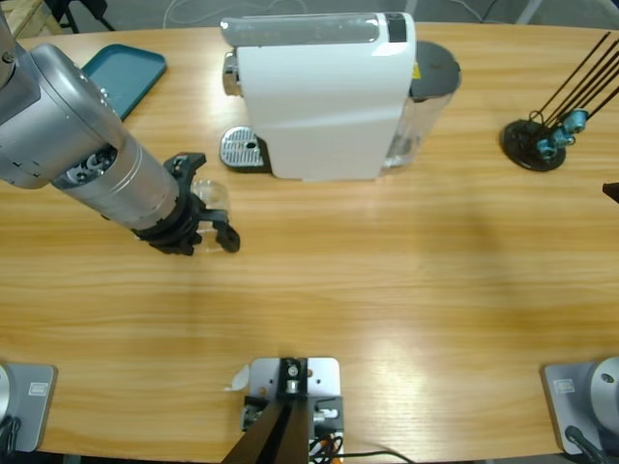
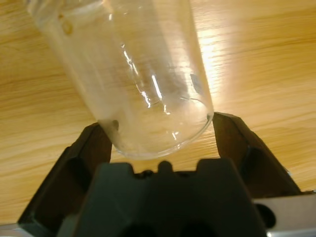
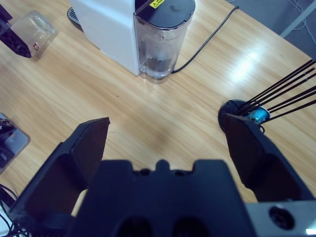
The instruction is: Pour coffee
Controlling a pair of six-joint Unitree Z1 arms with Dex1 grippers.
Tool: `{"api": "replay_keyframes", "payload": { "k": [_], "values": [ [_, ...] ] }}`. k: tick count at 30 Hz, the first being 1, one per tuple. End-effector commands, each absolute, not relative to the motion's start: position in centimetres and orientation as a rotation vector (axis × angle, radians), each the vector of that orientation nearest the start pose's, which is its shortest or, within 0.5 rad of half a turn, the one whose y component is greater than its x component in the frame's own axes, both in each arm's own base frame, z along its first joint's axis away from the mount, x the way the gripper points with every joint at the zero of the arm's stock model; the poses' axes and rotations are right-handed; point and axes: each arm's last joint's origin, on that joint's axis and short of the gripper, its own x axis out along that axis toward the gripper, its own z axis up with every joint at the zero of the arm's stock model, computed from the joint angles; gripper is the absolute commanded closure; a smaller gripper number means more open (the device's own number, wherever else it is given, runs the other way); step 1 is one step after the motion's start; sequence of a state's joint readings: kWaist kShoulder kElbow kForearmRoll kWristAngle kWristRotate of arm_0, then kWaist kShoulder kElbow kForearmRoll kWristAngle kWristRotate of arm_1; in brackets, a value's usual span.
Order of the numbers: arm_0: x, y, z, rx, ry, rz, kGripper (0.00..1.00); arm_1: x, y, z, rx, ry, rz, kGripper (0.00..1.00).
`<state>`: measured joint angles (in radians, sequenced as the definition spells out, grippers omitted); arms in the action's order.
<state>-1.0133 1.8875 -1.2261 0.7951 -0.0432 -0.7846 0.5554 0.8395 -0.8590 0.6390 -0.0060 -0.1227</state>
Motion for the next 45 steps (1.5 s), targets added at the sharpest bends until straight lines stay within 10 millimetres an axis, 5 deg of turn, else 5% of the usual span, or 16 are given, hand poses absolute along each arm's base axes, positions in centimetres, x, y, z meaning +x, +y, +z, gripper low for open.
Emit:
{"api": "replay_keyframes", "payload": {
  "k": [1,6,17,45],
  "values": [
    [16.9,-28.1,23.1,0.079,1.526,-0.253,0.138,6.2,3.9,34.7,-0.289,0.581,0.576,0.013],
    [17.1,-28.4,22.6,0.026,1.541,-0.184,0.005,6.1,3.9,34.7,-0.288,0.577,0.578,0.013],
    [17.5,-28.9,25.8,-0.268,1.490,-0.090,0.004,6.0,3.8,34.6,-0.280,0.565,0.577,0.018],
    [19.5,-29.1,21.9,-0.325,1.537,0.091,0.000,5.5,3.5,34.6,-0.272,0.546,0.576,0.018]
  ]
}}
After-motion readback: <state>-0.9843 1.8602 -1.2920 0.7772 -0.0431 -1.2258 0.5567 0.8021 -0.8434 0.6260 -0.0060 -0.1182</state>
